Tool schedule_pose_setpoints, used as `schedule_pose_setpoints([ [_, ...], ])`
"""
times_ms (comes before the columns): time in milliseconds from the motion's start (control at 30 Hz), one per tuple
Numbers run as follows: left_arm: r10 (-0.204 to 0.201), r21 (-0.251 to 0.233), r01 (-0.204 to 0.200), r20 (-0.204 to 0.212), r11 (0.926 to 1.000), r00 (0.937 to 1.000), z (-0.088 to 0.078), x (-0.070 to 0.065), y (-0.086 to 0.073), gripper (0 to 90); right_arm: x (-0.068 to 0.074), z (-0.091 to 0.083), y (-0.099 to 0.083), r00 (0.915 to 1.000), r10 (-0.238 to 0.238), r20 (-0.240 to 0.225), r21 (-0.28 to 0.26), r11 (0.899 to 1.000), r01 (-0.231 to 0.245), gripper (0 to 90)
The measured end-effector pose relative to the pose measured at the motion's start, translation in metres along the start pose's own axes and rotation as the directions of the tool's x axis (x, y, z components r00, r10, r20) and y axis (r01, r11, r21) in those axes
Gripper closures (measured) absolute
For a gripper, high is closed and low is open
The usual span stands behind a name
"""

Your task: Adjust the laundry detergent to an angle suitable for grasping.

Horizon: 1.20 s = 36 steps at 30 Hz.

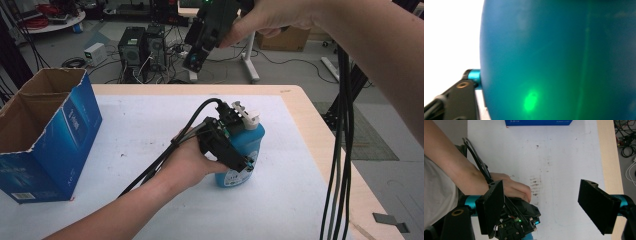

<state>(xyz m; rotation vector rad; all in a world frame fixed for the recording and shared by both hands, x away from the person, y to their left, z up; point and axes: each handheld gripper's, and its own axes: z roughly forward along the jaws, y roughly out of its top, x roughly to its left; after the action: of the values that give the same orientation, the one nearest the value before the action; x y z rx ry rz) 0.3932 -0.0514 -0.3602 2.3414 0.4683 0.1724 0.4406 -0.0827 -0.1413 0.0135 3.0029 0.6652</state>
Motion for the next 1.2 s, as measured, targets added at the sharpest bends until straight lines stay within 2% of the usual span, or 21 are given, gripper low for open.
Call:
schedule_pose_setpoints([
  [267, -0.01, -0.008, 0.01, -0.009, 0.9999, 0.9999, 0.0005, -0.0007, 0.0002, 31.0, 0.0001, -0.0002, -0.0002, 1.0, 0.0, 0.002, -0.002, 1.0, 0.0, 20.8],
  [767, -0.002, -0.009, 0.002, -0.009, 1.0, 1.0, 0.003, -0.0008, -0.0003, 34.7, -0.0015, 0.0016, -0.0007, 1.0, 0.003, 0.001, 0.006, 1.0, -0.003, 20.8],
  [833, 0.0, -0.025, -0.001, -0.009, 0.9997, 1.0, 0.0022, -0.0005, -0.0003, 40.3, -0.0013, 0.0018, -0.0007, 1.0, 0.005, 0.0, 0.006, 1.0, -0.005, 20.7],
  [1033, -0.004, -0.032, 0.004, 0.008, 0.9995, 1.0, 0.0018, 0.0008, -0.0011, 42.3, -0.0012, 0.0023, -0.001, 1.0, 0.007, 0.001, 0.006, 1.0, -0.007, 20.8],
  [1200, 0.027, -0.04, -0.026, 0.014, 0.9989, 0.9995, 0.0008, 0.0012, -0.0015, 43.6, -0.0022, 0.0015, -0.0022, 0.9999, 0.012, 0.004, 0.004, 1.0, -0.012, 20.8],
])
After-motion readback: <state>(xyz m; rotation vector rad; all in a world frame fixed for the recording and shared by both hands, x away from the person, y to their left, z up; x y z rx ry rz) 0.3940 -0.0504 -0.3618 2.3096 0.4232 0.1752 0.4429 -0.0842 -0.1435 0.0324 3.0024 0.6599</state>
